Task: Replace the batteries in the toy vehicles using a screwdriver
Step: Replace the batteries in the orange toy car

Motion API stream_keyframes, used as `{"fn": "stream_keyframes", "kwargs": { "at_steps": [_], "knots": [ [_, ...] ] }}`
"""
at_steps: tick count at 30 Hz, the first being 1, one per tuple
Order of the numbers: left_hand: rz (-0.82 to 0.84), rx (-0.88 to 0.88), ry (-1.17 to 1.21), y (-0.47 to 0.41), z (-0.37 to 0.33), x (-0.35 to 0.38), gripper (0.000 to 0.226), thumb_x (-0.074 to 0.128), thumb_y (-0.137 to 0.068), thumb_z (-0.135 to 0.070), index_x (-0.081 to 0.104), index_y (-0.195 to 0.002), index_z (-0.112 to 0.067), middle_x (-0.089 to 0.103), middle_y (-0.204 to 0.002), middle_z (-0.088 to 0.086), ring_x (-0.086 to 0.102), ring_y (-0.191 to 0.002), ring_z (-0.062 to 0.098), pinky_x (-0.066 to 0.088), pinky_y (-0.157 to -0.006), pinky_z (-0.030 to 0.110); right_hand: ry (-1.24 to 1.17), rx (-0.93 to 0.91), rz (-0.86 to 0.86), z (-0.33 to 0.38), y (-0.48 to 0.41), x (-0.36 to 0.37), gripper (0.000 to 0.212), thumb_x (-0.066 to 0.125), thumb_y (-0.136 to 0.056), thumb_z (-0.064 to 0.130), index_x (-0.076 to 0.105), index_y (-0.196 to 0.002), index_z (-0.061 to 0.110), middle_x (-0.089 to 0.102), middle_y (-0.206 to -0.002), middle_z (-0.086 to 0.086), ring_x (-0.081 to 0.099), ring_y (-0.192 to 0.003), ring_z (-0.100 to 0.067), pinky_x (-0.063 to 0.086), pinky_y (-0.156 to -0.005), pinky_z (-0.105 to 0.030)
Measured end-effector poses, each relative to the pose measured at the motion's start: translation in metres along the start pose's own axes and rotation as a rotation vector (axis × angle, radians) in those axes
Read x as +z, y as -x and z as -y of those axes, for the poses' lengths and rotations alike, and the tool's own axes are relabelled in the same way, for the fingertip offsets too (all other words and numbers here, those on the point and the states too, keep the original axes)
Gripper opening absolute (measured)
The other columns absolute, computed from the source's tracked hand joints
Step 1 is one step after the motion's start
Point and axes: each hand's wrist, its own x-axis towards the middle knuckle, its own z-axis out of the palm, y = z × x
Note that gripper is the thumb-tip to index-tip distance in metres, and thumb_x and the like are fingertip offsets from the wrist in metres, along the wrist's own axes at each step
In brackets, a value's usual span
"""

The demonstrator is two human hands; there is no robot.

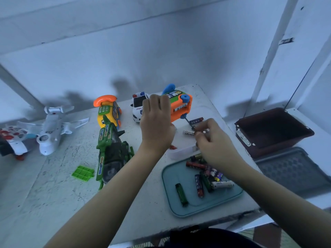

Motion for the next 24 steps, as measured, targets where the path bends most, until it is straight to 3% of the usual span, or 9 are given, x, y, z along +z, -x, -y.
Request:
{"fn": "stream_keyframes", "kwargs": {
  "at_steps": [3,7,12,21,24],
  "knots": [
    [0.035,-0.084,0.131,-0.001,0.002,-0.006,0.064,0.077,-0.037,0.002,0.047,-0.093,-0.003,0.054,-0.091,0.017,0.05,-0.078,0.032,0.031,-0.055,0.026,-0.03,-0.046,-0.026,-0.005,-0.008,-0.015,0.007,0.047,-0.097,0.014,0.051,-0.094,0.019,0.054,-0.062,-0.007,0.032,-0.036,-0.004,0.028,-0.039,-0.016],
    [0.081,-0.155,0.247,-0.001,0.001,-0.01,0.057,0.078,-0.044,-0.001,0.051,-0.094,0.002,0.051,-0.096,0.017,0.037,-0.082,0.023,0.03,-0.059,0.029,-0.011,-0.103,-0.05,-0.006,-0.017,-0.032,0.006,0.053,-0.095,0.014,0.056,-0.091,0.018,0.054,-0.064,-0.026,0.029,-0.039,-0.009,0.029,-0.041,-0.021],
    [0.133,-0.202,0.277,0.0,0.001,-0.011,0.059,0.08,-0.05,-0.006,0.05,-0.1,0.001,0.049,-0.103,0.015,0.034,-0.087,0.021,0.029,-0.064,0.03,0.039,-0.157,-0.03,-0.009,-0.024,-0.038,0.007,0.054,-0.095,0.014,0.057,-0.09,0.019,0.055,-0.065,-0.026,0.03,-0.04,-0.008,0.029,-0.042,-0.019],
    [0.128,-0.153,0.272,-0.001,0.003,-0.011,0.059,0.081,-0.044,-0.004,0.05,-0.094,-0.001,0.049,-0.097,0.014,0.035,-0.082,0.022,0.02,-0.055,0.017,-0.114,-0.103,0.098,-0.012,-0.037,-0.054,0.01,0.055,-0.093,0.005,0.06,-0.086,0.009,0.042,-0.06,-0.017,0.024,-0.043,-0.012,0.023,-0.039,-0.017],
    [0.122,-0.122,0.242,0.001,0.002,-0.009,0.06,0.081,-0.043,-0.003,0.051,-0.094,0.0,0.051,-0.096,0.016,0.035,-0.083,0.023,0.029,-0.056,0.027,-0.094,-0.103,0.14,-0.015,-0.037,-0.063,0.01,0.056,-0.092,0.005,0.061,-0.084,0.008,0.042,-0.059,-0.016,0.023,-0.048,-0.016,0.022,-0.041,-0.02]
  ]
}}
